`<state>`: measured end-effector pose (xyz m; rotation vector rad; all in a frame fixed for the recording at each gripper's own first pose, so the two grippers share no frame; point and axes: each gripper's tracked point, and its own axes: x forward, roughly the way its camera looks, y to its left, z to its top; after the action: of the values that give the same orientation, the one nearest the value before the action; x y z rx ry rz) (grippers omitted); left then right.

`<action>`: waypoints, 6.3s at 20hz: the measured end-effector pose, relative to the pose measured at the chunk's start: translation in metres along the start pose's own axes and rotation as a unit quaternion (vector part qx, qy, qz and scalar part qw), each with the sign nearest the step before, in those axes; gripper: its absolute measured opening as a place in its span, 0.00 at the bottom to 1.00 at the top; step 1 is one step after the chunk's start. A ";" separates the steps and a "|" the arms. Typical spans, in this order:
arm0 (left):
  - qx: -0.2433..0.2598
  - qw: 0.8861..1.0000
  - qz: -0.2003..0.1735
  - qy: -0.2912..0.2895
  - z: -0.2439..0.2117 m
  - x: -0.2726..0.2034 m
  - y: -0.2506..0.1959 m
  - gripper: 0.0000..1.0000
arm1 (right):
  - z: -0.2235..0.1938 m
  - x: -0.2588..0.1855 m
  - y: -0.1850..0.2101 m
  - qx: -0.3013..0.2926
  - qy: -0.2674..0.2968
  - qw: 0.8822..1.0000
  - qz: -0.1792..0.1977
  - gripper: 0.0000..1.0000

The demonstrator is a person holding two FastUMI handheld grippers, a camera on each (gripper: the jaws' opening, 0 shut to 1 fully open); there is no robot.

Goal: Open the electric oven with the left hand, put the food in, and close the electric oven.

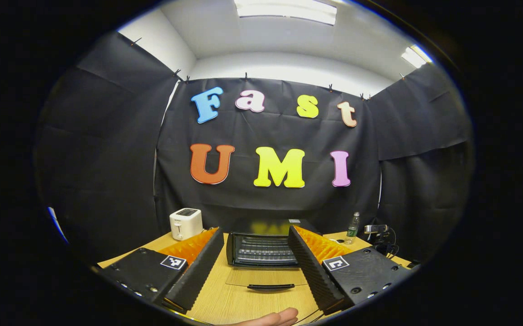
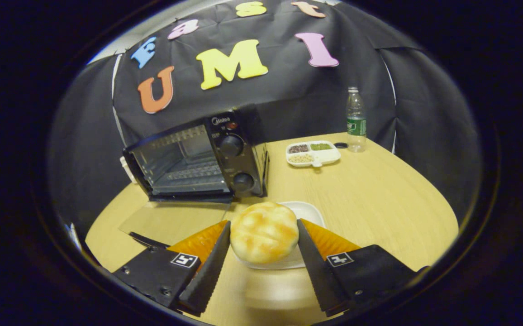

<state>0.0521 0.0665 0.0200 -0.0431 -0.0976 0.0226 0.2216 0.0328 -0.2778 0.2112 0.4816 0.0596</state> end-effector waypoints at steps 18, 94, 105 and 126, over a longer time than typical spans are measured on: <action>0.031 0.999 0.042 0.008 -0.021 -0.001 0.051 0.94 | 0.024 0.095 0.152 0.250 -0.049 0.965 0.056 0.86; 0.055 0.934 -0.019 0.353 -0.339 0.086 -0.050 0.95 | 0.153 -0.281 -0.029 -0.046 -0.270 0.962 -0.012 0.96; 0.040 0.927 -0.016 0.373 -0.350 0.104 -0.048 0.98 | 0.139 -0.277 -0.058 -0.032 -0.257 0.966 -0.020 0.96; 0.034 0.940 -0.010 0.340 -0.308 0.119 -0.052 0.97 | 0.137 -0.279 -0.059 -0.035 -0.250 0.967 -0.037 0.96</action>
<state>0.2017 0.0047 -0.2730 0.0206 0.5958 -0.0100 0.0394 -0.0804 -0.0453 0.1310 -0.0173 -0.0502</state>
